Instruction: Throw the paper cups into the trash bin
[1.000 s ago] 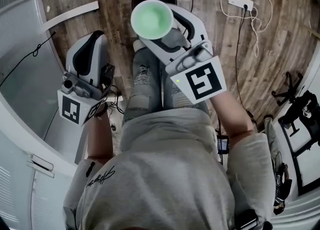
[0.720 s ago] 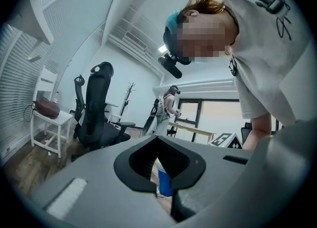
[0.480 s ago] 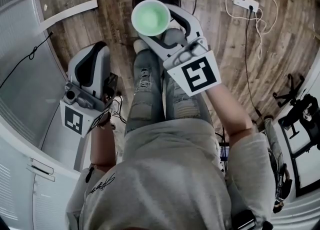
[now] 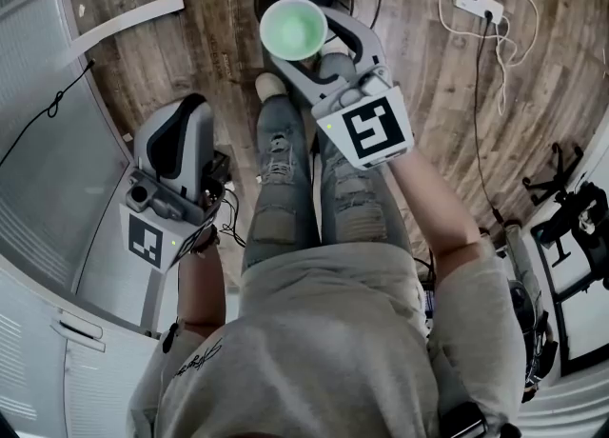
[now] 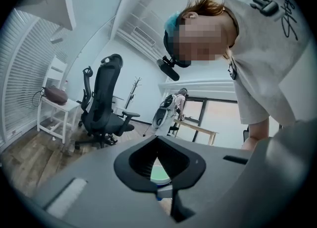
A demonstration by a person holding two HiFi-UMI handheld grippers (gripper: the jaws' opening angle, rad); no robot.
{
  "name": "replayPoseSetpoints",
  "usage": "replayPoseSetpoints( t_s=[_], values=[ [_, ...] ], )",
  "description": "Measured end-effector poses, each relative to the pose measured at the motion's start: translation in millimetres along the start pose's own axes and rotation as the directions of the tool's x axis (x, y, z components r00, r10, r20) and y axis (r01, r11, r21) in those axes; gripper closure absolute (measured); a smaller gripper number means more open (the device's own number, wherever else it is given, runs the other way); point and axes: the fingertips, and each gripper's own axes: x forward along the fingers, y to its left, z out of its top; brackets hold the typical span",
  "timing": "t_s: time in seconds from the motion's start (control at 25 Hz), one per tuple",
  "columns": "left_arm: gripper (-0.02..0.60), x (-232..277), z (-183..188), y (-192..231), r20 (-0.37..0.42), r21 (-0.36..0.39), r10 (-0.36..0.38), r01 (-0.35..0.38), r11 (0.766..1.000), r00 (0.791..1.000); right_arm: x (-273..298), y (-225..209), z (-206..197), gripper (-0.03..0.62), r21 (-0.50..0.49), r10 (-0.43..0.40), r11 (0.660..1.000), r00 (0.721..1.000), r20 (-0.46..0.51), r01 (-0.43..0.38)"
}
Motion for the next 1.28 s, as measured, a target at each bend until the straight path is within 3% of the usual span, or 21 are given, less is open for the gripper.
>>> replayPoseSetpoints(
  t_s=[0.4, 0.6, 0.84, 1.28],
  values=[
    [0.577, -4, -9, 8, -0.001, -0.017, 0.021, -0.021, 1.000, 1.000, 37, -7, -43, 0.303, -0.059, 0.007, 0.998, 0.998, -0.054, -0.010],
    [0.577, -14, -26, 11, -0.023, -0.068, 0.027, -0.029, 0.997, 0.999, 55, -14, -63, 0.303, -0.053, 0.002, 0.999, 0.998, -0.057, -0.005],
    [0.577, -12, -31, 17, 0.008, -0.069, 0.032, -0.032, 0.997, 0.999, 76, -18, -98, 0.303, -0.040, -0.021, 0.999, 0.994, -0.106, 0.017],
    [0.577, -23, -51, 21, -0.026, -0.114, 0.047, -0.049, 0.992, 0.999, 98, -28, -152, 0.303, -0.024, -0.046, 0.999, 0.979, -0.197, 0.043]
  ],
)
